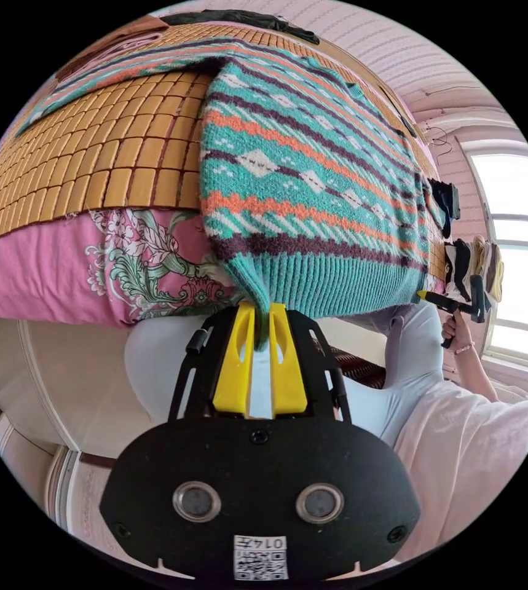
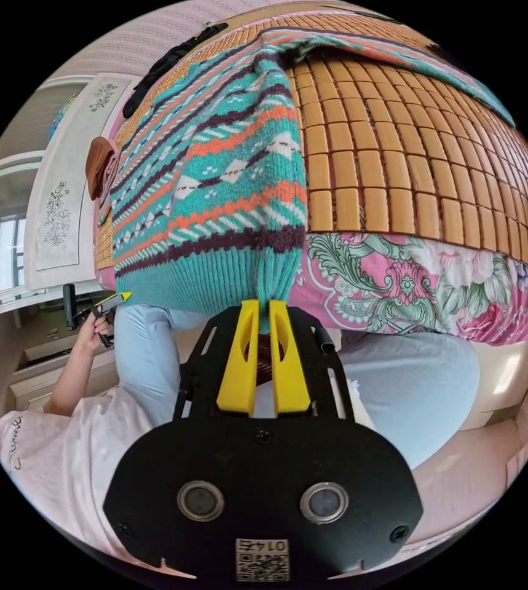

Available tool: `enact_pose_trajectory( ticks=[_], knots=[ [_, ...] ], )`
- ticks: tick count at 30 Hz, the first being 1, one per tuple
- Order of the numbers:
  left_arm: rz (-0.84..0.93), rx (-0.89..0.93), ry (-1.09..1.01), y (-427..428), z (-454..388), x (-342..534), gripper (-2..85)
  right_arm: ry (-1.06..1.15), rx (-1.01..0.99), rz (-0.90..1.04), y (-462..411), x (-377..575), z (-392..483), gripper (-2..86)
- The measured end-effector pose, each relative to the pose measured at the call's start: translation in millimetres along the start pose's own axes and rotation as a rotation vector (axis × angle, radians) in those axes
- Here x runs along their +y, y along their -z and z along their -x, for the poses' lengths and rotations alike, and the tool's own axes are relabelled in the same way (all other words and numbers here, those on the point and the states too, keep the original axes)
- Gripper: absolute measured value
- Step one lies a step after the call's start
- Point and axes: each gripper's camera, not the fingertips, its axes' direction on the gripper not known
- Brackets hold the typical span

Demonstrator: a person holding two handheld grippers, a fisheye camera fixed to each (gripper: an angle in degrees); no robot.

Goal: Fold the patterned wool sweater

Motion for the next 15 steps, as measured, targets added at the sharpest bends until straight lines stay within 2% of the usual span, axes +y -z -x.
enact_pose_trajectory(
  ticks=[2,7,11,15],
  knots=[
    [-0.028,-0.012,-0.02,9.8,-8.2,3.9,3.7,0.036,-0.071,0.009,21.0,2.8,-11.7,1.8],
    [-0.143,0.069,-0.083,58.9,-29.6,24.4,3.1,0.117,-0.083,0.008,65.3,19.7,-23.5,1.4],
    [-0.085,0.046,-0.076,55.8,-32.3,28.7,3.4,0.129,-0.073,0.1,58.1,22.0,-35.9,1.5],
    [-0.054,0.136,0.037,35.8,-24.9,31.3,4.6,0.089,-0.07,0.131,40.5,23.3,-46.6,2.3]
  ],
)
